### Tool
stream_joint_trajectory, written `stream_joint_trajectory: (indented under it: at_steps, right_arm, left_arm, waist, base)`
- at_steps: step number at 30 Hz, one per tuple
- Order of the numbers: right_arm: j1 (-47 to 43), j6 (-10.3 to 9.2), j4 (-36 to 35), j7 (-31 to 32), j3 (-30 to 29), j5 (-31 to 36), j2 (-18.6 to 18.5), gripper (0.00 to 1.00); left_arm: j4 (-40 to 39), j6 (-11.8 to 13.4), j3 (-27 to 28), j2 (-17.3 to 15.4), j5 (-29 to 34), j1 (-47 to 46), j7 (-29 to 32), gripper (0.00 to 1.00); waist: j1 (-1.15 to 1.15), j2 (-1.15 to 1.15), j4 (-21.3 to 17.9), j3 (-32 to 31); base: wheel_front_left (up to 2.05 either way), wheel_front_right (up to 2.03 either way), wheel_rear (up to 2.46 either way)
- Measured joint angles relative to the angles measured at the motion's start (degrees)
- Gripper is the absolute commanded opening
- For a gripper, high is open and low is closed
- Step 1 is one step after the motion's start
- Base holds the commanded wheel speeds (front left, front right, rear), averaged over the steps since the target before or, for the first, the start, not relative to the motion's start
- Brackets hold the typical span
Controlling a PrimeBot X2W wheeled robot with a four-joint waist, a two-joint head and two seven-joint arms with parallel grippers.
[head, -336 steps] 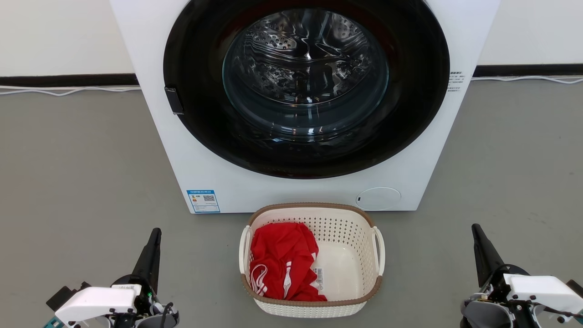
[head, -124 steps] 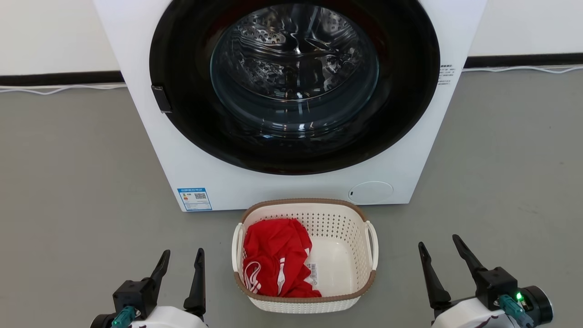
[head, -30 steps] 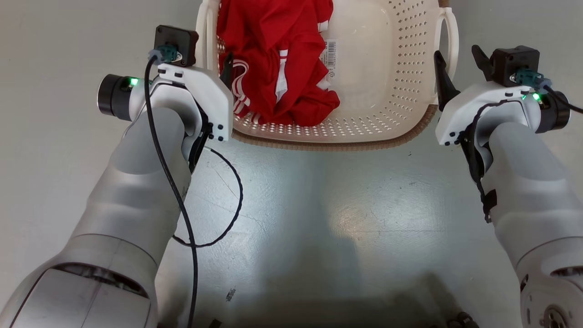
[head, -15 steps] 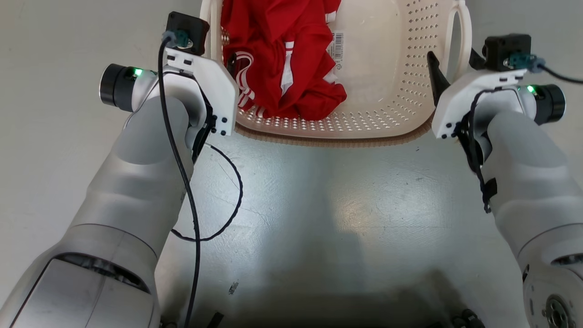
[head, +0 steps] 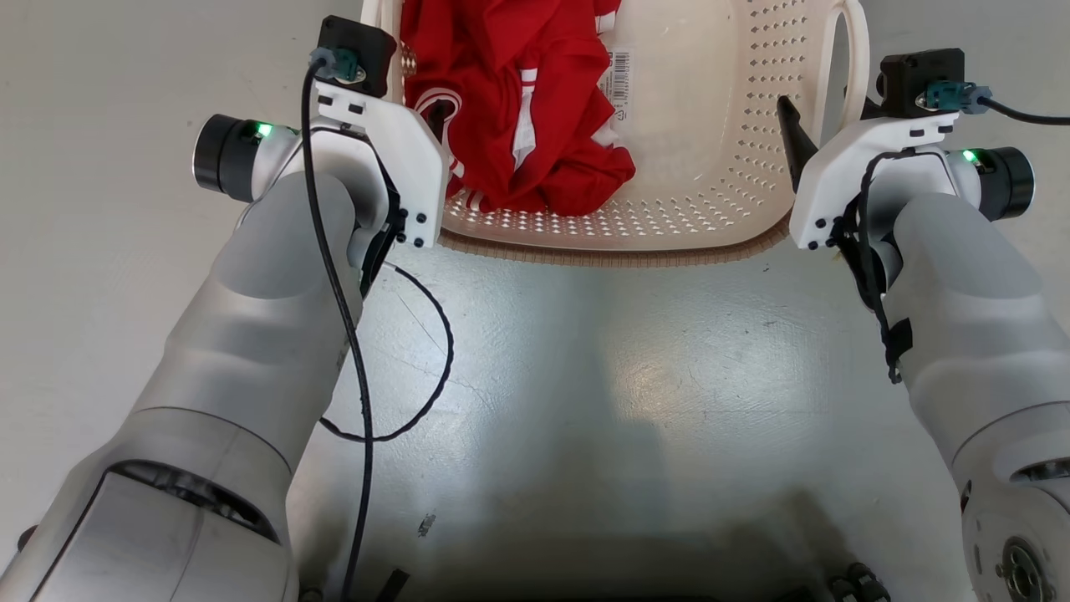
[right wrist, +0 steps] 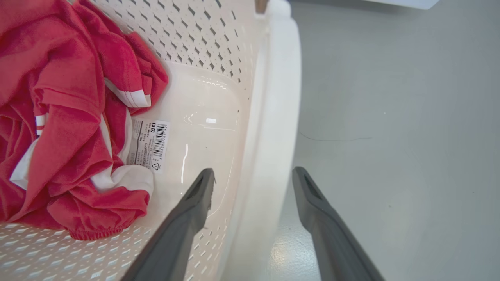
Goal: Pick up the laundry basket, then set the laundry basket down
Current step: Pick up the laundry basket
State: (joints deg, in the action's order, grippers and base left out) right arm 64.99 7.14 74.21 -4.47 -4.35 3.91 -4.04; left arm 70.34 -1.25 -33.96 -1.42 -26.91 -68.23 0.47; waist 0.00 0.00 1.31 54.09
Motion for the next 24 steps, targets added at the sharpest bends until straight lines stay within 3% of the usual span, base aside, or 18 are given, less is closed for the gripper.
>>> stream_joint_trajectory:
  at_steps: [4, 7, 8, 9, 10, 11, 12, 24]
  right_arm:
    - [0.0, 0.0, 0.02, 0.01, 0.41, -0.11, -0.01, 0.97]
    - [0.0, 0.0, 0.03, 0.01, 0.6, -0.48, -0.02, 0.89]
    - [0.0, 0.0, 0.04, 0.01, 0.67, -0.48, -0.02, 0.79]
    - [0.0, 0.0, 0.04, 0.01, 0.77, -0.48, -0.02, 0.48]
    - [0.0, 0.0, 0.04, 0.01, 0.87, -0.48, -0.02, 0.34]
    - [0.01, 0.0, 0.04, 0.01, 0.97, -0.48, -0.02, 0.0]
    - [0.01, 0.05, 0.04, 0.0, 1.1, -0.47, -0.01, 0.0]
    - [0.14, 0.08, 0.2, 0.1, 3.79, -3.24, -0.29, 0.0]
  left_arm:
    - [-0.25, 0.38, -1.58, -0.01, -0.69, -0.02, 0.02, 1.0]
    - [-0.23, 0.94, -2.72, -0.01, -0.88, -0.25, 0.03, 0.98]
    - [-0.23, 1.11, -3.14, -0.01, -0.89, -0.39, 0.03, 0.92]
    - [-0.23, 1.37, -3.55, -0.01, -0.89, -0.48, 0.04, 0.78]
    - [-0.24, 1.65, -4.01, -0.01, -0.88, -0.5, 0.04, 0.47]
    - [-0.23, 2.14, -4.52, -0.09, -0.88, -0.52, 0.03, 0.25]
    - [-0.22, 2.61, -4.78, -0.34, -0.88, -0.53, -0.09, 0.0]
    - [-1.32, 4.78, -8.64, -0.41, -4.74, -0.16, -0.46, 0.0]
  waist:
    - [0.0, 0.0, -0.03, -0.04]
    - [0.0, 0.0, -0.09, -0.05]
    - [0.0, 0.0, -0.1, -0.04]
    - [0.0, 0.0, -0.13, -0.02]
    - [0.0, 0.0, -0.15, 0.01]
    - [0.0, 0.0, -0.18, 0.05]
    - [0.0, 0.0, -0.22, 0.1]
    - [0.0, 0.0, 0.22, -0.84]
  base:
    - [0.0, 0.0, 0.0]
    - [0.0, 0.0, 0.0]
    - [0.0, 0.0, 0.0]
    - [0.0, 0.0, 0.0]
    - [0.0, 0.0, 0.0]
    - [0.0, 0.0, 0.0]
    - [0.0, 0.0, 0.0]
    - [0.0, 0.0, 0.0]
